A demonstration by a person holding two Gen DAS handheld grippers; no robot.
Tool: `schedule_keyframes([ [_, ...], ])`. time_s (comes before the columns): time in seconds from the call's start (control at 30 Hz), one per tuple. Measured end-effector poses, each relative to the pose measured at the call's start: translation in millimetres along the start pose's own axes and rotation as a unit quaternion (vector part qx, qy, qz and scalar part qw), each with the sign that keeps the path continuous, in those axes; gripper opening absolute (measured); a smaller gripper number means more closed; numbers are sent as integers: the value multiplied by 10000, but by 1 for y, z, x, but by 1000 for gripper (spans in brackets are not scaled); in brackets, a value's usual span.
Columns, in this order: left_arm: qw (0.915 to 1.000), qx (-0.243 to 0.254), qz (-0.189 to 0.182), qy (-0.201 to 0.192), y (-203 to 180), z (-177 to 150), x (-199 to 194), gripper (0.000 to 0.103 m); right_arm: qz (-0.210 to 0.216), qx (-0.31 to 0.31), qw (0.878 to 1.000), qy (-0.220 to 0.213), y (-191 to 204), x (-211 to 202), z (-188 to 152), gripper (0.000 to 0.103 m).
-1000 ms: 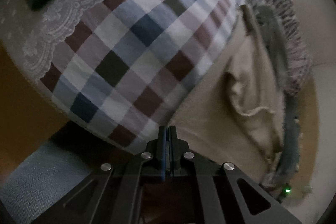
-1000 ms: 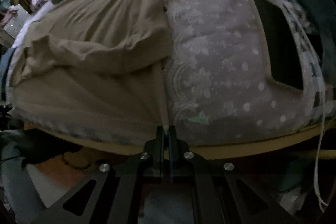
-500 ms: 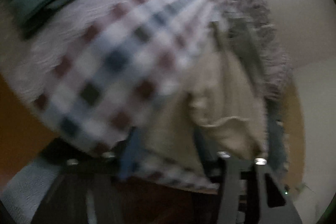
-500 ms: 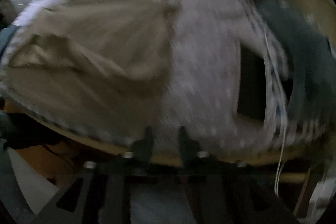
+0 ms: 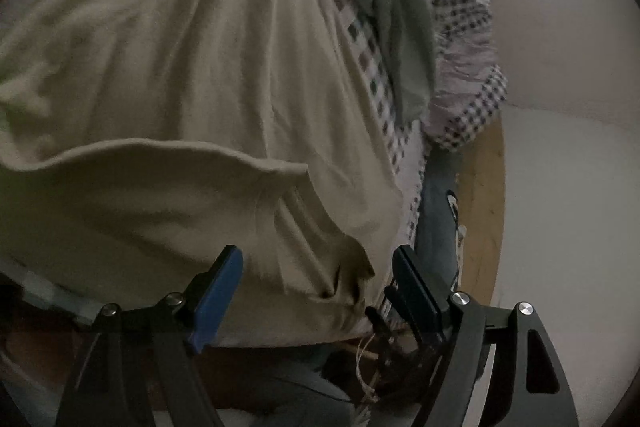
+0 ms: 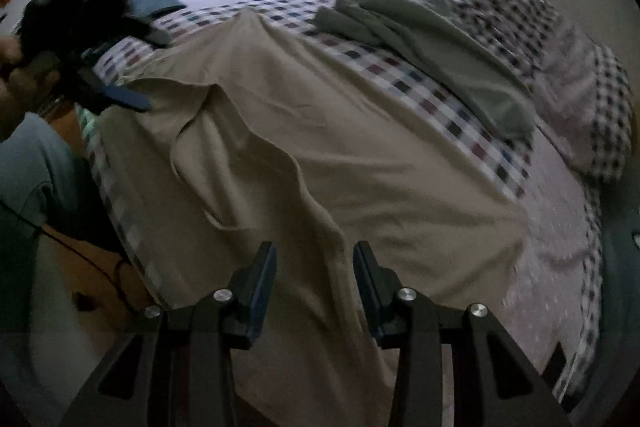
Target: Fold clothes
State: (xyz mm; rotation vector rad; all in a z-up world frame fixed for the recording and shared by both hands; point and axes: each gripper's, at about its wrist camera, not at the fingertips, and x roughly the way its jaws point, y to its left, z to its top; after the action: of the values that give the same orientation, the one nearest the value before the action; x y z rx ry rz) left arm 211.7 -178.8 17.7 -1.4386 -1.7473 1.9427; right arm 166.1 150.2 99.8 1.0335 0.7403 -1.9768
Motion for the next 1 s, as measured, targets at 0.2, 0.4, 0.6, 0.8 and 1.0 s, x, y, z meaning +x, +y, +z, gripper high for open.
schedule_keyframes([
  [0.2, 9967, -712, 162, -348, 8, 20, 14, 81, 269, -203, 9994, -47, -5, 20, 6, 42],
  [0.4, 9917, -1172, 373, -363, 20, 33, 34, 79, 446, -501, 9977, -104, -7, 32, 13, 42],
  [0.6, 9893, -1244, 635, -430, 29, 27, 31, 51, 472, -904, 9948, 6, 6, 42, 14, 10],
  [0.8, 9893, -1313, 493, -395, 44, 22, 23, 34, 701, -1142, 9899, -462, 27, 0, -7, 9],
  [1.0, 9929, -1173, 97, -146, 49, 6, 16, 50, 813, -1455, 9851, -423, 57, -20, -41, 9],
])
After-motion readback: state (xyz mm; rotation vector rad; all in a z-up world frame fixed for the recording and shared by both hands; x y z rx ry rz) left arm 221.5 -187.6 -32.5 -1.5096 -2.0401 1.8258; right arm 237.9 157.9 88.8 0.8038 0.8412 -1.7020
